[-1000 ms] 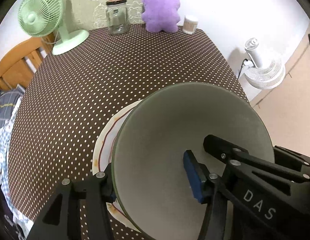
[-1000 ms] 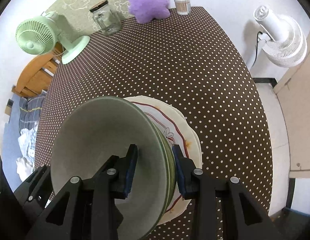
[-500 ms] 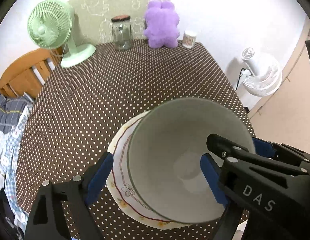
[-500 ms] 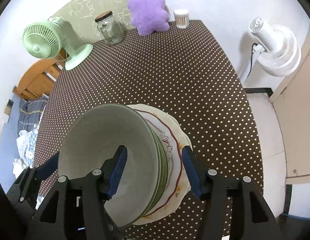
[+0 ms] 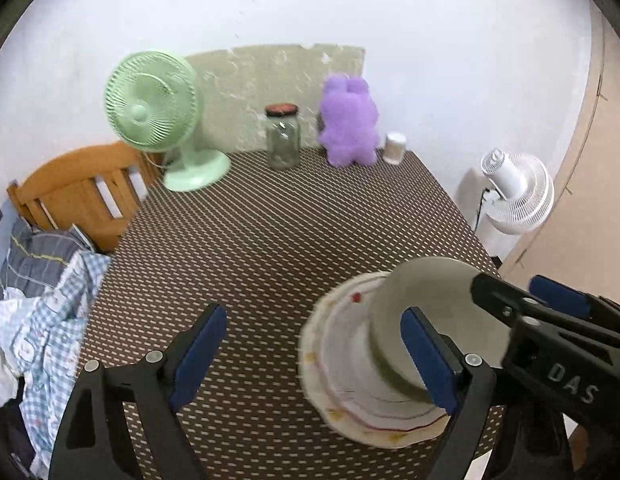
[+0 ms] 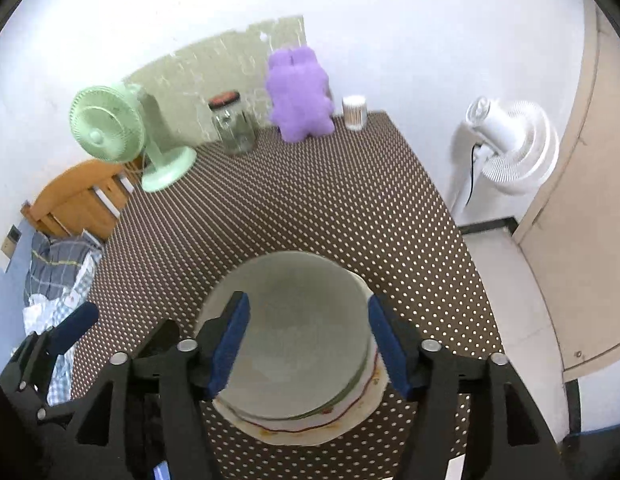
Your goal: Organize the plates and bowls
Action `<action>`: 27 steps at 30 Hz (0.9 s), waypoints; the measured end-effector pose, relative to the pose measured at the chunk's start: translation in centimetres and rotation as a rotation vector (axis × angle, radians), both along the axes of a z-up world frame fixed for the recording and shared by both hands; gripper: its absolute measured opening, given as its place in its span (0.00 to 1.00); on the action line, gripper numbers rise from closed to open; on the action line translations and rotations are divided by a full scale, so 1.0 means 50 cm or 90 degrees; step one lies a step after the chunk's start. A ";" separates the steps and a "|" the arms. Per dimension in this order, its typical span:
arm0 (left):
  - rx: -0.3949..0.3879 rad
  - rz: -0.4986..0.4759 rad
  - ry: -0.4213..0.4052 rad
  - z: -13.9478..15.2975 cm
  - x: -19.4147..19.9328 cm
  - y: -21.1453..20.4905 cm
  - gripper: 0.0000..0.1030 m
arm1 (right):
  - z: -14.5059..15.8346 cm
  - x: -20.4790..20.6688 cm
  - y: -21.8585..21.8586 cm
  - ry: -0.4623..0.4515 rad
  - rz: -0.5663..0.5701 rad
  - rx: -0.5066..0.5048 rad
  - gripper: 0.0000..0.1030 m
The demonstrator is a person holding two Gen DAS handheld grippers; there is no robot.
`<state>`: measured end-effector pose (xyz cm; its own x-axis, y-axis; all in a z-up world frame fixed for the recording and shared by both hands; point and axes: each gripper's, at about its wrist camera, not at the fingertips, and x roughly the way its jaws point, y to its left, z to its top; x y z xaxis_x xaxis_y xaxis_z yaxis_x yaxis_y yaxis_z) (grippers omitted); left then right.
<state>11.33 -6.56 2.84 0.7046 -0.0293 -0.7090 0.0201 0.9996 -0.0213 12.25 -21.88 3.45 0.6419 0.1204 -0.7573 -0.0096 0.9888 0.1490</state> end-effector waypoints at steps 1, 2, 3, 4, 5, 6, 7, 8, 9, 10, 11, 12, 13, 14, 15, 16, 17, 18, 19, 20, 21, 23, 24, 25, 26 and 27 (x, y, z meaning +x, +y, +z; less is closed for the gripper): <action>0.004 0.000 -0.009 0.006 -0.010 0.017 0.87 | 0.009 -0.014 0.014 -0.015 -0.005 -0.002 0.69; 0.006 0.001 -0.016 0.009 -0.015 0.031 0.87 | 0.015 -0.023 0.024 -0.024 -0.007 -0.003 0.69; 0.011 0.001 -0.029 0.014 -0.025 0.048 0.87 | 0.022 -0.036 0.038 -0.035 -0.010 -0.006 0.71; 0.016 0.003 -0.039 0.017 -0.031 0.060 0.87 | 0.027 -0.045 0.049 -0.043 -0.013 -0.008 0.71; 0.021 0.004 -0.050 0.019 -0.039 0.071 0.87 | 0.031 -0.055 0.061 -0.053 -0.016 -0.011 0.72; 0.028 0.001 -0.068 0.023 -0.053 0.085 0.88 | 0.035 -0.067 0.074 -0.063 -0.020 -0.014 0.72; 0.033 -0.002 -0.078 0.025 -0.061 0.093 0.88 | 0.038 -0.078 0.085 -0.071 -0.023 -0.017 0.72; 0.037 -0.007 -0.089 0.025 -0.071 0.104 0.89 | 0.040 -0.088 0.096 -0.079 -0.025 -0.020 0.73; 0.038 -0.011 -0.094 0.023 -0.076 0.114 0.91 | 0.041 -0.096 0.105 -0.087 -0.029 -0.023 0.74; 0.037 -0.012 -0.097 0.019 -0.084 0.127 0.91 | 0.040 -0.109 0.118 -0.096 -0.035 -0.026 0.75; 0.036 -0.014 -0.097 0.015 -0.090 0.135 0.91 | 0.038 -0.119 0.127 -0.103 -0.039 -0.028 0.76; 0.037 -0.012 -0.099 0.009 -0.097 0.145 0.91 | 0.035 -0.128 0.134 -0.106 -0.043 -0.031 0.76; 0.038 -0.012 -0.098 0.005 -0.102 0.151 0.92 | 0.031 -0.137 0.141 -0.109 -0.045 -0.032 0.76; 0.038 -0.012 -0.097 0.002 -0.110 0.156 0.92 | 0.026 -0.147 0.150 -0.113 -0.047 -0.033 0.76; 0.033 -0.010 -0.099 -0.004 -0.117 0.162 0.92 | 0.022 -0.156 0.155 -0.117 -0.048 -0.036 0.76; 0.026 -0.008 -0.101 -0.006 -0.125 0.167 0.92 | 0.018 -0.166 0.160 -0.123 -0.049 -0.040 0.76; 0.018 -0.005 -0.103 -0.009 -0.130 0.172 0.92 | 0.013 -0.175 0.166 -0.127 -0.048 -0.049 0.76; 0.010 -0.002 -0.105 -0.012 -0.137 0.178 0.92 | 0.008 -0.185 0.170 -0.130 -0.045 -0.055 0.76; 0.002 0.002 -0.106 -0.016 -0.145 0.184 0.92 | 0.003 -0.189 0.171 -0.133 -0.039 -0.058 0.76; 0.000 0.007 -0.105 -0.021 -0.149 0.188 0.92 | -0.003 -0.196 0.173 -0.137 -0.035 -0.061 0.76; -0.001 0.012 -0.103 -0.025 -0.153 0.191 0.92 | -0.007 -0.201 0.172 -0.140 -0.034 -0.060 0.76; -0.002 0.024 -0.104 -0.037 -0.163 0.191 0.92 | -0.017 -0.213 0.168 -0.143 -0.030 -0.050 0.76; 0.000 0.027 -0.104 -0.039 -0.167 0.191 0.92 | -0.022 -0.217 0.164 -0.145 -0.029 -0.047 0.76; 0.002 0.034 -0.106 -0.042 -0.172 0.190 0.92 | -0.026 -0.220 0.161 -0.146 -0.028 -0.046 0.76; 0.004 0.039 -0.106 -0.044 -0.176 0.188 0.92 | -0.030 -0.223 0.158 -0.145 -0.026 -0.046 0.76; 0.006 0.047 -0.104 -0.046 -0.180 0.186 0.92 | -0.033 -0.226 0.157 -0.145 -0.023 -0.046 0.76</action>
<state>2.33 2.74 0.53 0.8102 0.0332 -0.5852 -0.0508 0.9986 -0.0137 0.95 -14.05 1.79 0.7996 0.0445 -0.5988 0.0010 0.9971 0.0755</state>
